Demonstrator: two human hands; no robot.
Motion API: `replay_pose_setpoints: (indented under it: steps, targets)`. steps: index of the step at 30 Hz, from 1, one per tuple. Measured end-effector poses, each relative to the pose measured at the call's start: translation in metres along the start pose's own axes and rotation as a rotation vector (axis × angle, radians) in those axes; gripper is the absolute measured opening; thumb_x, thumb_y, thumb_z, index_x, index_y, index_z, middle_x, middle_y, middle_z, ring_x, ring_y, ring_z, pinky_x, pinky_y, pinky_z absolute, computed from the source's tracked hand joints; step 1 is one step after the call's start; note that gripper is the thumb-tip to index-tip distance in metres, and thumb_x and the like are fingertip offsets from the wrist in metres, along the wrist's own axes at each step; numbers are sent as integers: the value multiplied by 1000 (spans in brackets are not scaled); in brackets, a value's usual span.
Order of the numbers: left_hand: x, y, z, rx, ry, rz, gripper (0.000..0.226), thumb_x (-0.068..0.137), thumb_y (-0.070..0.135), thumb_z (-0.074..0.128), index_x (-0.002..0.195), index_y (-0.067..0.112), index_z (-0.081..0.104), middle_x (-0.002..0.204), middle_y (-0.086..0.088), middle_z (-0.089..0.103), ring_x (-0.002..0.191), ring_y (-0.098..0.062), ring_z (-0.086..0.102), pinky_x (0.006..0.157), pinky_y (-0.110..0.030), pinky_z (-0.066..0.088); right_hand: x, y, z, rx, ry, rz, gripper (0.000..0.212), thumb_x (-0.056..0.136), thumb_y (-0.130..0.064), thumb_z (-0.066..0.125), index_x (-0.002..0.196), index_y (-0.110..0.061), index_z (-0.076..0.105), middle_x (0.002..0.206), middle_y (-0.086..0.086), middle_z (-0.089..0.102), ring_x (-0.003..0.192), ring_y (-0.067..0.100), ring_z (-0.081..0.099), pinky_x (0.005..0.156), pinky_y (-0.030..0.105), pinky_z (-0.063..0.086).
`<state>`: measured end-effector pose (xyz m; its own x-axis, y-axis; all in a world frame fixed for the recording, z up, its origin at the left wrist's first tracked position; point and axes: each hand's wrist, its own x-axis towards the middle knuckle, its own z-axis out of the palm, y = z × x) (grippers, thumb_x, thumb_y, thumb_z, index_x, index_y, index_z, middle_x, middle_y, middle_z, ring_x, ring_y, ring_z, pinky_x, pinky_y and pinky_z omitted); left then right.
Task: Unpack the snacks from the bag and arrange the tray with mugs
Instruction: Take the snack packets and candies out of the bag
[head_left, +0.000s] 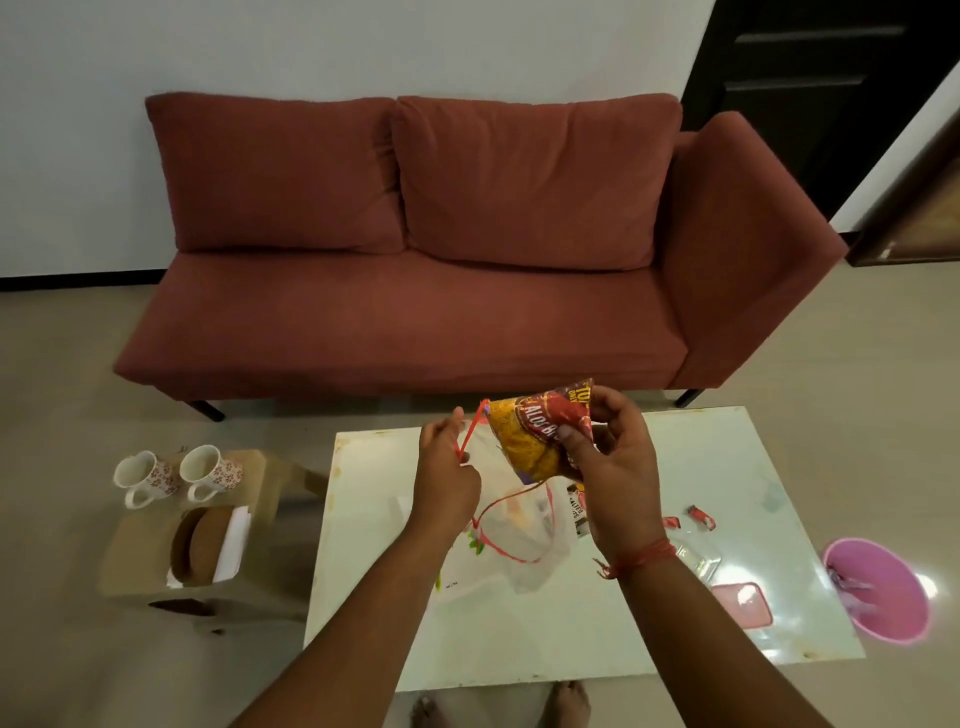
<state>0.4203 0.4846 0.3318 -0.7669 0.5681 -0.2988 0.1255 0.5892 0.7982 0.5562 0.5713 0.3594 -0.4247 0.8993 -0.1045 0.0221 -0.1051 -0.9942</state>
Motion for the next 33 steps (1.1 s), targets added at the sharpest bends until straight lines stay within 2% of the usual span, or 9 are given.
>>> replay_pose_setpoints:
  steps: [3,8,12,15,21,24,26,29,33]
  targets:
    - [10,3,13,-1,32,-20,59,94,-6,52,144,22,42,141,-2,39,118,-21,52,84,-24,49,22,6,-16,106,-109,106,39,89,-6,68,120,-29,59,120,7,65,109,27,66,77,48,61]
    - [28,3,33,38,111,-151,50,97,2,50,144,19,42,146,-7,41,126,-28,51,95,-31,48,62,17,-45,-69,-317,198,41,87,-7,70,120,-29,62,116,5,68,107,27,67,83,50,60]
    - [29,-5,50,67,106,-167,59,96,-2,51,148,20,36,147,-4,37,131,-25,46,98,-28,44,95,35,-66,304,-185,318,37,89,3,60,124,-9,60,110,10,71,96,26,70,75,44,60]
    - [30,-22,60,95,126,-191,52,99,8,52,146,23,37,147,-3,39,132,-25,44,104,-36,44,125,70,-81,353,-66,377,37,91,4,58,127,-6,58,113,12,70,96,25,71,73,41,60]
    - [30,-49,75,41,183,-209,39,100,19,50,138,26,45,127,11,42,113,-11,47,93,-29,46,177,194,-86,-101,-28,487,29,91,-3,59,118,-14,58,118,13,66,102,31,68,73,43,61]
    - [29,-60,80,97,182,-207,48,98,8,52,142,25,43,136,5,41,118,-13,46,100,-38,48,198,255,-78,-337,-94,565,27,93,-6,55,116,-20,52,120,14,65,98,29,66,83,48,59]
    - [28,-65,83,125,185,-213,53,97,6,53,144,27,42,138,6,39,117,-11,44,102,-41,47,209,285,-69,-502,-152,572,32,93,-9,55,122,-18,47,119,14,63,97,29,62,86,43,56]
    - [24,-73,85,152,185,-240,57,96,4,54,145,30,40,134,13,36,115,-8,42,101,-38,47,222,319,-57,-588,-199,582,35,94,-11,55,127,-11,43,120,17,60,98,32,59,78,33,45]
    - [20,-86,88,197,192,-256,59,95,2,55,145,31,40,139,10,38,114,-10,45,99,-37,49,235,351,-44,-600,-237,598,36,95,-11,54,129,-10,41,125,18,59,109,35,60,80,33,45]
